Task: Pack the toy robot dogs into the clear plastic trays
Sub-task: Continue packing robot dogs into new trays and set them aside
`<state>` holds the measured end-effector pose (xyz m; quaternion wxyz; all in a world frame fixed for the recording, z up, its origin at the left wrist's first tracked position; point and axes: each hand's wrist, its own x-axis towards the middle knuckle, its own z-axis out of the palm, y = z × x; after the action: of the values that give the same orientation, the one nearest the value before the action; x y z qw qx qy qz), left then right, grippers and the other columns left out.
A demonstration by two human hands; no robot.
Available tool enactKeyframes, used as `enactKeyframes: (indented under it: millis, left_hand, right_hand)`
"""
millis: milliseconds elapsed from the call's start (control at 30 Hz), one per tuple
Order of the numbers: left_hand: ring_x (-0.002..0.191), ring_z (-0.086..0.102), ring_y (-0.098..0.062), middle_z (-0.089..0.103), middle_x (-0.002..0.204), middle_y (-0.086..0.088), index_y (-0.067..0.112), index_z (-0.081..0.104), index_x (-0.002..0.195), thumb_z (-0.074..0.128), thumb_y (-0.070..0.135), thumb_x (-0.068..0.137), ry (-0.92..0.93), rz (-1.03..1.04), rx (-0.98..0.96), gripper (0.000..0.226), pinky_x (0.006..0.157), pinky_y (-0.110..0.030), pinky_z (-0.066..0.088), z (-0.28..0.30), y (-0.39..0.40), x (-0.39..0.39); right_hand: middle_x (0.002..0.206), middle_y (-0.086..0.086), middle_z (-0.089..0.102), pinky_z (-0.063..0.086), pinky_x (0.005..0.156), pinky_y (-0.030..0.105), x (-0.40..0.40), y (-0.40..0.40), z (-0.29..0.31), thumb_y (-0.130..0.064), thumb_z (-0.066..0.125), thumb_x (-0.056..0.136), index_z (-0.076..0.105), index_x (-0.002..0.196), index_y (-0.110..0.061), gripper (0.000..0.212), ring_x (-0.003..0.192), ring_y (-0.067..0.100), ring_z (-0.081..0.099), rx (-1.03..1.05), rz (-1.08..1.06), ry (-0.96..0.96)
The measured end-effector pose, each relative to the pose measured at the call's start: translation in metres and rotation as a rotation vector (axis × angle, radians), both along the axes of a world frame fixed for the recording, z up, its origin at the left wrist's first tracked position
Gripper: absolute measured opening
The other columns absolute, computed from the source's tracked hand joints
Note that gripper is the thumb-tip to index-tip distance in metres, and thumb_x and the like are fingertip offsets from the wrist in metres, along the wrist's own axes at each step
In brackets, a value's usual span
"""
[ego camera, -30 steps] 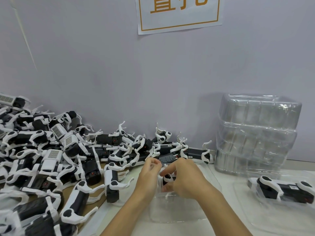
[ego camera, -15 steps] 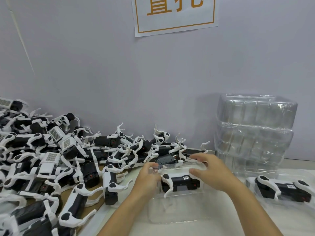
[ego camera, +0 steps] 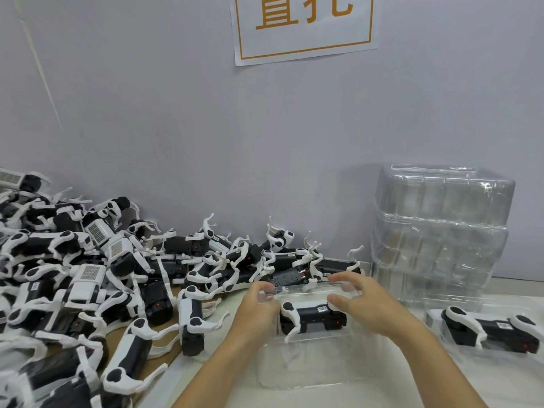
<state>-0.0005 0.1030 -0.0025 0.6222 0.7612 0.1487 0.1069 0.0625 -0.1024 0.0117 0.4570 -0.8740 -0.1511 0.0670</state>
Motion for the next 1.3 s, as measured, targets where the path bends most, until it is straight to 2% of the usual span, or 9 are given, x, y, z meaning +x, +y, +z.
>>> enactKeyframes:
  millis: [100,267,400,533,633,733,900,1000,1300]
  left_hand:
    - [0.1,0.051,-0.002,0.055,0.112,0.01,0.03,0.056,0.116,0.061,0.022,0.094,-0.012,-0.039,0.025,0.024,0.077,-0.025,0.038,0.001,0.001,-0.002]
    - [0.111,0.053,-0.011,0.053,0.115,0.009,0.037,0.055,0.112,0.069,0.024,0.09,-0.002,-0.113,0.134,0.028,0.077,-0.022,0.039,0.005,0.004,-0.005]
    - [0.107,0.051,-0.005,0.051,0.114,0.012,0.039,0.055,0.115,0.067,0.026,0.092,-0.009,-0.158,0.177,0.03,0.072,-0.013,0.036,0.008,0.006,-0.008]
    - [0.105,0.05,0.004,0.054,0.11,0.019,0.033,0.062,0.104,0.066,0.021,0.093,-0.07,-0.166,0.282,0.017,0.072,-0.006,0.033,0.011,0.004,-0.011]
    - [0.124,0.044,-0.003,0.05,0.128,0.015,0.032,0.064,0.097,0.067,0.021,0.091,-0.169,-0.119,0.534,0.013,0.093,-0.015,0.033,0.014,0.002,-0.011]
    - [0.137,0.032,-0.002,0.04,0.141,0.019,0.036,0.062,0.101,0.061,0.033,0.092,-0.242,-0.146,0.793,0.009,0.115,-0.035,0.025,0.019,-0.001,-0.013]
    - [0.152,-0.008,-0.008,0.008,0.164,0.016,0.049,0.04,0.136,0.044,0.088,0.07,-0.003,-0.477,1.057,0.076,0.122,-0.042,0.0,0.02,-0.013,-0.018]
    - [0.151,-0.019,-0.018,-0.009,0.166,0.01,0.053,0.028,0.14,0.046,0.094,0.063,0.104,-0.497,1.165,0.089,0.123,-0.046,-0.006,0.016,-0.016,-0.02]
    - [0.143,0.014,-0.011,0.026,0.153,0.012,0.049,0.04,0.127,0.043,0.097,0.055,0.036,-0.419,1.159,0.087,0.118,-0.038,0.013,0.019,-0.011,-0.019]
  right_hand:
    - [0.136,-0.001,0.049,0.04,0.089,0.029,-0.002,0.001,0.0,-0.042,0.063,0.092,0.052,0.122,-0.052,0.033,0.114,0.014,0.05,0.001,0.031,0.034]
    - [0.14,0.001,0.046,0.039,0.088,0.03,-0.004,0.005,0.001,-0.039,0.057,0.094,0.047,0.13,-0.049,0.038,0.113,0.014,0.05,-0.019,0.047,0.035]
    - [0.139,0.001,0.046,0.04,0.091,0.031,-0.004,0.003,0.001,-0.038,0.058,0.094,0.047,0.129,-0.049,0.039,0.119,0.015,0.049,0.001,0.061,0.041]
    - [0.129,-0.012,0.05,0.04,0.096,0.032,-0.001,0.001,0.0,-0.031,0.064,0.091,0.058,0.109,-0.051,0.028,0.124,0.011,0.047,0.057,0.067,-0.019]
    - [0.119,-0.024,0.051,0.038,0.091,0.028,0.002,-0.001,-0.001,-0.03,0.066,0.09,0.062,0.098,-0.047,0.019,0.12,0.006,0.045,0.059,0.058,-0.082]
    - [0.117,-0.019,0.053,0.04,0.082,0.025,0.003,0.0,-0.004,-0.036,0.063,0.092,0.06,0.1,-0.047,0.013,0.117,0.006,0.049,0.064,0.027,-0.088]
    - [0.107,-0.022,0.052,0.039,0.077,0.023,0.003,0.003,-0.006,-0.038,0.062,0.093,0.058,0.103,-0.047,0.014,0.113,0.005,0.051,0.049,0.022,-0.089]
    - [0.106,-0.025,0.051,0.038,0.075,0.021,0.003,0.003,-0.006,-0.038,0.062,0.093,0.058,0.103,-0.047,0.014,0.11,0.003,0.051,0.047,0.023,-0.095]
    - [0.113,-0.018,0.053,0.039,0.081,0.028,0.002,0.005,-0.006,-0.039,0.061,0.094,0.057,0.104,-0.049,0.015,0.113,0.007,0.051,0.034,0.029,-0.067]
